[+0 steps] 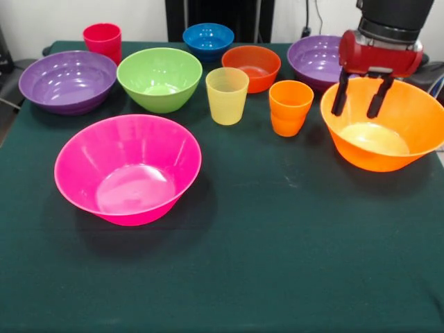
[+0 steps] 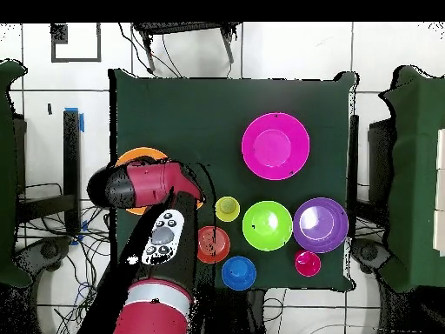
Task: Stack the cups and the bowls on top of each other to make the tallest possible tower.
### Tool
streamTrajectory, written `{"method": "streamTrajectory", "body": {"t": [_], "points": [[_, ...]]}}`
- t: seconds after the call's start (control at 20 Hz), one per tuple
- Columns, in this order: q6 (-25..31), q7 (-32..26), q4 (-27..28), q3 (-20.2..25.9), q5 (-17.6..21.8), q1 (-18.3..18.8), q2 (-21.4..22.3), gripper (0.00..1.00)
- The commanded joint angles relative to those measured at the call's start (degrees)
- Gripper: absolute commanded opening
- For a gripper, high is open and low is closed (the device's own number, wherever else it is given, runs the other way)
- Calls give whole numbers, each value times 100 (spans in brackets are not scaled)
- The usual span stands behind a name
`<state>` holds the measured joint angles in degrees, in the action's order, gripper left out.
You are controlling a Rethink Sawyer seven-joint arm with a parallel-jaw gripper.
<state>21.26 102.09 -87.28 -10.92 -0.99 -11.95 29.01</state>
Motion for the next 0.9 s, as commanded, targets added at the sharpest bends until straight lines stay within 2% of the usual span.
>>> {"method": "streamTrajectory", "body": {"t": [0.05, 0.25, 0.55, 0.7, 0.9], "points": [[-439, 735, 196, 196, 215, -48, -506, 100], [-580, 626, 104, 296, 263, 71, -614, 100], [-945, 805, -226, 516, 145, 93, -828, 100], [-869, 750, -396, 812, 48, 240, -832, 100], [-896, 950, -525, 840, -92, 151, -895, 100]]}}
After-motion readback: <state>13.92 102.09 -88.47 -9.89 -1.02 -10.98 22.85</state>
